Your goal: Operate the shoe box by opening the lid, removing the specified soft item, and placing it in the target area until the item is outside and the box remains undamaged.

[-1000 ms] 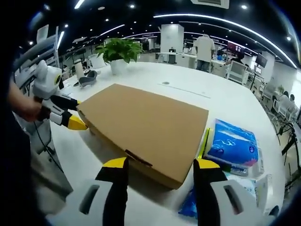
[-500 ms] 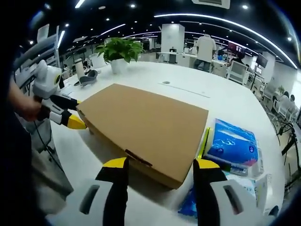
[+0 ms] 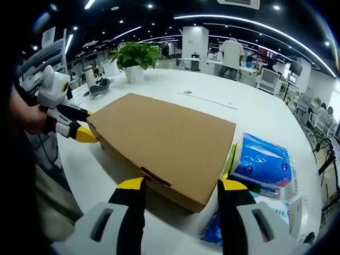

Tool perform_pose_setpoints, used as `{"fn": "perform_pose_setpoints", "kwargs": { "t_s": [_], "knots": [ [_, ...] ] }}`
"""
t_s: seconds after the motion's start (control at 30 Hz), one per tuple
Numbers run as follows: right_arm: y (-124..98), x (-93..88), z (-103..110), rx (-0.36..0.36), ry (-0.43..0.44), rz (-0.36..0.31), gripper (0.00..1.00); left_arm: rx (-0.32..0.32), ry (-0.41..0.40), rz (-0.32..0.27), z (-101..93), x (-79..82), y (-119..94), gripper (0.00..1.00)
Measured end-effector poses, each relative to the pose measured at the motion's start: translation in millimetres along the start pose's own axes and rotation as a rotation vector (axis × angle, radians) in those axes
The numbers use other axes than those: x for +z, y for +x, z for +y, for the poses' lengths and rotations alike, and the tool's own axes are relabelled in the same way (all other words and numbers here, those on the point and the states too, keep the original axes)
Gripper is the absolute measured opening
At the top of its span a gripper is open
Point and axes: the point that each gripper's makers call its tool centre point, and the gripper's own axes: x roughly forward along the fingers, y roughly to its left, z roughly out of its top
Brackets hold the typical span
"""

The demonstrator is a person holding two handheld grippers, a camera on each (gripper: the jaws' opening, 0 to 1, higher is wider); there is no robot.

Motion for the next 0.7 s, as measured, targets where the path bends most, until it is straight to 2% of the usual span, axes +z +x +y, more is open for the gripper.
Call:
{"fn": "perform_pose_setpoints", "kwargs": {
  "t_s": [0.13,0.17,0.33,0.5,0.6,0.7],
  "knots": [
    [-2,0.7,0,0.003,-0.001,-0.006,0.53,-0.003,-0.001,-0.029,-1.0,5.6,-7,0.55],
    [-4,3.5,1,0.005,-0.001,-0.029,0.52,-0.002,-0.004,-0.036,-0.9,6.9,-9,0.55],
    [-11,3.5,-2,0.008,0.017,-0.056,0.53,-0.002,-0.011,-0.052,-5.5,10.2,-17,0.55],
    [-25,4.9,-13,-0.012,0.058,-0.081,0.53,-0.003,-0.072,-0.102,-7.3,20.7,-29,0.55],
    [-38,9.0,-19,-0.014,0.091,-0.112,0.56,-0.033,-0.136,-0.143,-12.9,31.0,-40,0.60],
    [-51,16.3,-23,-0.010,0.114,-0.158,0.59,-0.055,-0.155,-0.185,-17.1,39.9,-52,0.67]
  ]
}}
